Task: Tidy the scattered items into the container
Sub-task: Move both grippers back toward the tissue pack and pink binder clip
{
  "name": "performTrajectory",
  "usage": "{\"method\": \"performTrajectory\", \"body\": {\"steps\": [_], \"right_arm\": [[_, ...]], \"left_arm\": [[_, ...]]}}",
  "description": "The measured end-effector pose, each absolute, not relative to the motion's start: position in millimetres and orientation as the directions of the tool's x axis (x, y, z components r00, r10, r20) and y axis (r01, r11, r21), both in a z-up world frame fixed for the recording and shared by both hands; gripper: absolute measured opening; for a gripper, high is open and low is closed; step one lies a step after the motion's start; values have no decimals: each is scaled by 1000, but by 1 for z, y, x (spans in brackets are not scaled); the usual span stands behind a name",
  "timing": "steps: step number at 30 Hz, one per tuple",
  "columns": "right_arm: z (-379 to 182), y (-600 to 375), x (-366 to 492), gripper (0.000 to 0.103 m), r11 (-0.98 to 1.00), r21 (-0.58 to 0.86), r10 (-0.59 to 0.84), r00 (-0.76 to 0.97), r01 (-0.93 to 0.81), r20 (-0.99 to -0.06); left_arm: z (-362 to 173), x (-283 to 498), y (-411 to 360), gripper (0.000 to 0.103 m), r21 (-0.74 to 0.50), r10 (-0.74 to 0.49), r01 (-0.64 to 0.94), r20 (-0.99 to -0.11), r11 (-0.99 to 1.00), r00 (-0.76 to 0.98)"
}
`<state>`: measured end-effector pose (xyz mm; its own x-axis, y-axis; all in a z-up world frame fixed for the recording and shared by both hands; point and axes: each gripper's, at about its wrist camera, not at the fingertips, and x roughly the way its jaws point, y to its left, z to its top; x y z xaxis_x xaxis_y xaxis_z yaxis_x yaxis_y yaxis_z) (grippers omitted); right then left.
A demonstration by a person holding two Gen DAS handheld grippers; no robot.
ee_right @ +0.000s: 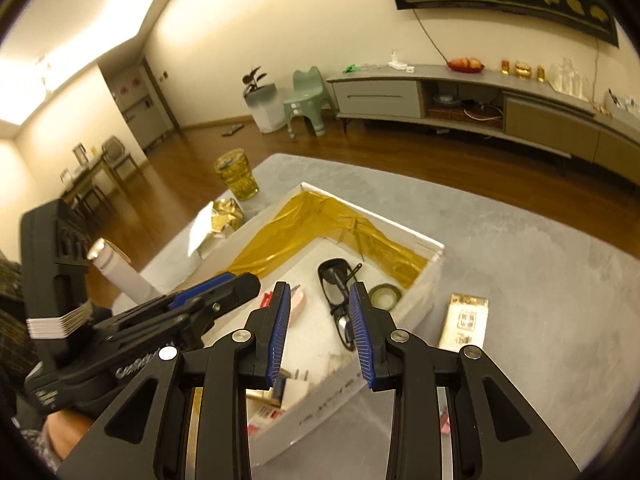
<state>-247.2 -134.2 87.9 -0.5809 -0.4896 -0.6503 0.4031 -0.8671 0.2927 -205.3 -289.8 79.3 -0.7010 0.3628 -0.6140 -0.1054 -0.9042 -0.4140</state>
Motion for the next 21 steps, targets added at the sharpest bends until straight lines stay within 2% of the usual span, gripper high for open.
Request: {"method": "performTrajectory", "body": {"steps": [12,21], "right_arm": [[59,-67,-207,33,-885,347,-466,-603,312,-648],[25,-27,-204,33,-884,403,-460,-597,238,-657]], "left_arm": [[89,-179,-230,31,-290,419,-304,-578,-907,-700],[80,-154,-166,31,-161,467,-470,-589,-868,-660]]}}
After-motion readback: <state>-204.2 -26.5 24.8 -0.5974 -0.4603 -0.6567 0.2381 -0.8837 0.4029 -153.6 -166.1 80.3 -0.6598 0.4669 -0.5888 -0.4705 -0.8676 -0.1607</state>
